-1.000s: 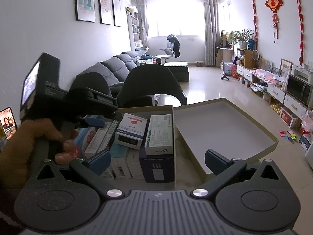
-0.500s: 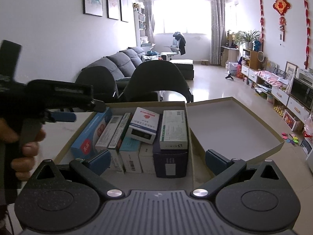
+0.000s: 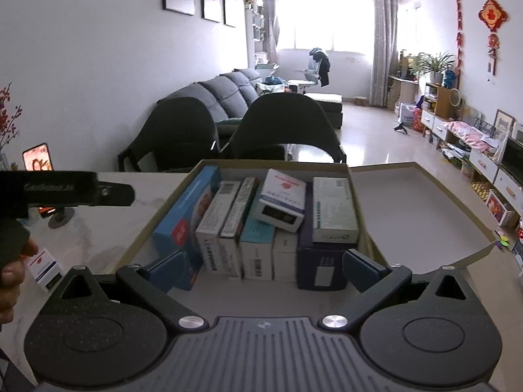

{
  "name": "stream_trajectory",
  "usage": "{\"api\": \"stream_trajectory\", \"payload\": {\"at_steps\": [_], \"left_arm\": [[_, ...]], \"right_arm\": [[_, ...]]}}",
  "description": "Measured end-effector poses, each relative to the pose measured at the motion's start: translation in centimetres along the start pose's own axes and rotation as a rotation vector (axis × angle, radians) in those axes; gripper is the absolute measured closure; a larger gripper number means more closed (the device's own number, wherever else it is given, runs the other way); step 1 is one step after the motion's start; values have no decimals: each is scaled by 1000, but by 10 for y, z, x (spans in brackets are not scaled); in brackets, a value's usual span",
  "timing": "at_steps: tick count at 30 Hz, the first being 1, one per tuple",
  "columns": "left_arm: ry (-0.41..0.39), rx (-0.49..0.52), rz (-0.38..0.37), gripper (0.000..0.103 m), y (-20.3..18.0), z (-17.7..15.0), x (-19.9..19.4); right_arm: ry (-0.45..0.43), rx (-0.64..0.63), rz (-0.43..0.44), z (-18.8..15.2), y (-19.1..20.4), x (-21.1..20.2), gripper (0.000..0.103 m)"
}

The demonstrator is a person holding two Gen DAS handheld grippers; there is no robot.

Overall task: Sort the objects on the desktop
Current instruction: 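Withdraw the left gripper and move it to the yellow cartoon box, then grasp the yellow cartoon box with the left gripper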

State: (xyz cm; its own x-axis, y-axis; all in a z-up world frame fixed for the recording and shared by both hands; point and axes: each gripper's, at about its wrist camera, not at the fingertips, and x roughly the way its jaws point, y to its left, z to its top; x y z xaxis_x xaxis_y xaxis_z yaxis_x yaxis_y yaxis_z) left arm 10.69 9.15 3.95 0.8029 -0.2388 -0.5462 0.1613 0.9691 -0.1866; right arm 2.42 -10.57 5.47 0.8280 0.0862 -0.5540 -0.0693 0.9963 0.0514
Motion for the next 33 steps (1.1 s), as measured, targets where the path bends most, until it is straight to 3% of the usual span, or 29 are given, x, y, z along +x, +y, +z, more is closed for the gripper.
{"api": "stream_trajectory", "payload": {"at_steps": [11,16,21,27,33], "left_arm": [[19,32,94,0,45,-34,-19],[64,48,112,0,59,-57,-19],[84,150,93,0,62,-84,-14],[72,282,1,0,58,-105,-6],[101,368,-43,0,54,-117,9]], "right_arm": [[9,-49,30,-4,25,3,0],[12,-52,38,-7,30,4,0],[13,-56,49,-10,32,4,0],[23,-61,52,-12,32,7,0],[32,-58,52,-15,30,11,0]]}}
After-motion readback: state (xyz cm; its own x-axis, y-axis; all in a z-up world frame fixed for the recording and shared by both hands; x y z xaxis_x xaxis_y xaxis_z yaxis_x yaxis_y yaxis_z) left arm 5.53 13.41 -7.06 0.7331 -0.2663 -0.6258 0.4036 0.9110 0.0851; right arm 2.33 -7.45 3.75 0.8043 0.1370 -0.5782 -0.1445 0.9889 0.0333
